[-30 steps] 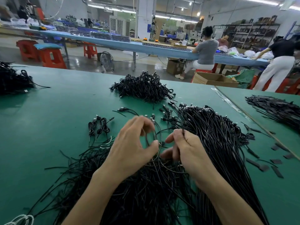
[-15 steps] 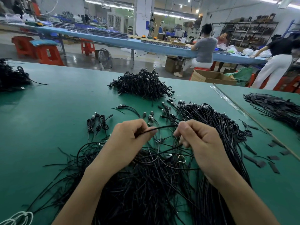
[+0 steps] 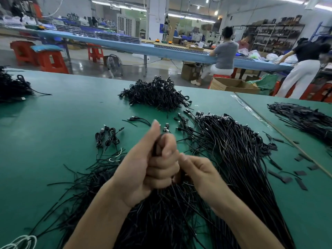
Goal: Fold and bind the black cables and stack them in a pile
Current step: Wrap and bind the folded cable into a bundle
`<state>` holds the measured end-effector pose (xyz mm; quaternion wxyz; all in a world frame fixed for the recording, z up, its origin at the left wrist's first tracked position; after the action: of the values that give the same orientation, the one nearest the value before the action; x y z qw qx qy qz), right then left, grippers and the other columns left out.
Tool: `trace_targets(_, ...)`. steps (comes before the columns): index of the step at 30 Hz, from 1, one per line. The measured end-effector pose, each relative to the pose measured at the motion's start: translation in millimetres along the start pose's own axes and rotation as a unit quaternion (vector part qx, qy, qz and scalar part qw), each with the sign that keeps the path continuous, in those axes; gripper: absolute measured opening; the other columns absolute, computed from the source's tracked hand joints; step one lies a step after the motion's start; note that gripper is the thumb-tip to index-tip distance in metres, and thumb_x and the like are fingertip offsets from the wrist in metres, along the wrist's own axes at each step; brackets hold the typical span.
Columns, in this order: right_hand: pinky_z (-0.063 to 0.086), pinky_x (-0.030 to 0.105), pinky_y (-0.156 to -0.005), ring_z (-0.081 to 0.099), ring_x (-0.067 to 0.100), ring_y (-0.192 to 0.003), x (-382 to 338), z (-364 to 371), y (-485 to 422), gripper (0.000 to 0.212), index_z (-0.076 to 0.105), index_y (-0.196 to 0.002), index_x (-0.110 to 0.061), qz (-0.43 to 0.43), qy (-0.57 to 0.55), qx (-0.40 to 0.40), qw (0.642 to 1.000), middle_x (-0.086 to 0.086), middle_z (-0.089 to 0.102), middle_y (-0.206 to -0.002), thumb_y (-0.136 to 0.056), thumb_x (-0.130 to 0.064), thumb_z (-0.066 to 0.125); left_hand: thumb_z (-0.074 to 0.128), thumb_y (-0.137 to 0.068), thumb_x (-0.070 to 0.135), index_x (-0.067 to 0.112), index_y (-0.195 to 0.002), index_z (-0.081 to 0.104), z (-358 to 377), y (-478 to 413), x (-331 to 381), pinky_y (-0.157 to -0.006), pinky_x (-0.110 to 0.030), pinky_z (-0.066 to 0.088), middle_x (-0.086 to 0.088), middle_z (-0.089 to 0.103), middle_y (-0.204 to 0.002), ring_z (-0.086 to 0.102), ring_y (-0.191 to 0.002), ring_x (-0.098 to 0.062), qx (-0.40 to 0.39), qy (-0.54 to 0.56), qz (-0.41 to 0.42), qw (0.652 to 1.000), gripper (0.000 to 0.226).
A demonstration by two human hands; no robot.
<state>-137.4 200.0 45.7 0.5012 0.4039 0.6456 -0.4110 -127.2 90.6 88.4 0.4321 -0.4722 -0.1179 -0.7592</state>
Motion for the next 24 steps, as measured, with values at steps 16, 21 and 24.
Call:
trace_targets(16,0.047,0.02,-0.078,0.059,0.005,-0.087,-20,5,-5,0.012,0.073,-0.094,-0.026,-0.112,0.361,0.018,0.926,-0.014,0.063,-0.086,-0.096,-0.03,0.061,0.04,-0.105,0.038,0.03,-0.063,0.062,-59,-10,-15,-0.058,-0.023,0.045,0.006,0.061,-0.062,0.055,-0.058,-0.012,0.168,-0.612,-0.071,0.77,0.049)
trace_targets(21,0.041,0.011,-0.066,0.06,0.01,-0.075,-33,1,-3,0.01,0.067,-0.08,-0.033,-0.176,0.314,0.064,0.931,-0.013,0.061,-0.075,-0.081,-0.036,0.076,0.035,-0.105,0.045,0.017,-0.062,0.056,-55,6,-19,-0.042,-0.018,0.039,0.004,0.058,-0.052,0.048,-0.041,-0.01,0.117,-0.508,-0.194,0.831,0.055)
trace_targets(24,0.044,0.013,-0.065,0.062,0.008,-0.074,-24,8,-7,0.019,0.064,-0.08,-0.03,-0.158,0.257,0.054,0.952,-0.013,0.066,-0.079,-0.081,-0.048,0.07,0.034,-0.102,0.055,0.019,-0.06,0.056,-52,14,-15,-0.039,-0.015,0.028,-0.009,0.042,-0.059,0.03,-0.042,-0.009,0.057,-0.445,-0.21,0.868,0.059)
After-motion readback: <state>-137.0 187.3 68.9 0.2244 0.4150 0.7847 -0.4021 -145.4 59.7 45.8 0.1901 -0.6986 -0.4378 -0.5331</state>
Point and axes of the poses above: each hand's wrist, its own y-axis away from the middle knuckle, its own z-axis out of the palm, x = y × z, the point moved 7 cm from there along -y, towards the middle knuckle
